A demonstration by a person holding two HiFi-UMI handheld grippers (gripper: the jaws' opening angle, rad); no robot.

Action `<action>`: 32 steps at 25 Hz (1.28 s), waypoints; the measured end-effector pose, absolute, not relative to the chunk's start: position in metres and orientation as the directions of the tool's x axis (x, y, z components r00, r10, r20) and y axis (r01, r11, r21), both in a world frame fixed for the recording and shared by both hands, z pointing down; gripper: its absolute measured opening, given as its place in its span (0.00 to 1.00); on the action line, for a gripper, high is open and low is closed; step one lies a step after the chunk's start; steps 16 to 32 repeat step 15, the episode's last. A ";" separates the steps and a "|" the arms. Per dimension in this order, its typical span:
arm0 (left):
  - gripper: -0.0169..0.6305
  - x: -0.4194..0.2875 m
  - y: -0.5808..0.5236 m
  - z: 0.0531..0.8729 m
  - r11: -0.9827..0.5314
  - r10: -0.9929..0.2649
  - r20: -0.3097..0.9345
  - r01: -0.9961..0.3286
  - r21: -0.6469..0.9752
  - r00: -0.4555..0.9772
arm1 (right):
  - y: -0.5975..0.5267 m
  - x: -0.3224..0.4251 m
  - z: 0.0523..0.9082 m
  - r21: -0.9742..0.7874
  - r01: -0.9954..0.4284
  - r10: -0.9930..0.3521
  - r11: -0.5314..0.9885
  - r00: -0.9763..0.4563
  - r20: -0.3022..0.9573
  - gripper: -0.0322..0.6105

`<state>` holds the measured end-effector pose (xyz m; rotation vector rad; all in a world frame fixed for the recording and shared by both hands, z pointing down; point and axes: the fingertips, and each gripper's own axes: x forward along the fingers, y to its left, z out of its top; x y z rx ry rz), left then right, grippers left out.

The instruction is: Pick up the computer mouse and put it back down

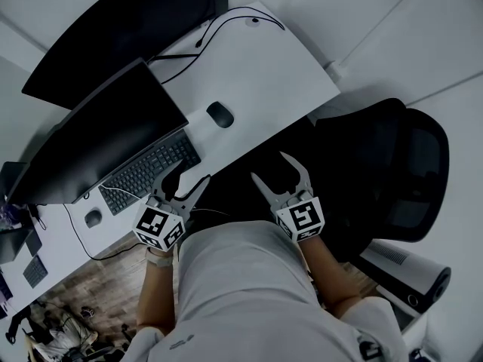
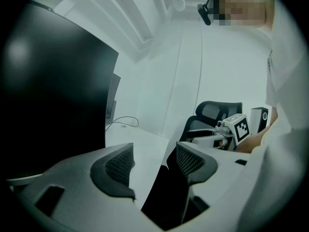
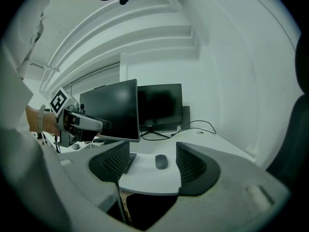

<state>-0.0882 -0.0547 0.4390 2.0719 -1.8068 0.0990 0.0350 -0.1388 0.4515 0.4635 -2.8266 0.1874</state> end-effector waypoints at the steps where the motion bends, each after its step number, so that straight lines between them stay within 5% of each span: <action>1: 0.45 -0.088 -0.055 0.439 -0.095 -0.938 0.304 -0.966 0.240 0.167 | -0.140 0.035 0.451 -0.084 -0.331 -0.296 0.940 -0.912 0.284 0.52; 32: 0.45 -0.082 -0.047 0.446 -0.090 -0.933 0.319 -0.968 0.235 0.164 | -0.132 0.033 0.458 -0.086 -0.313 -0.276 0.946 -0.915 0.293 0.52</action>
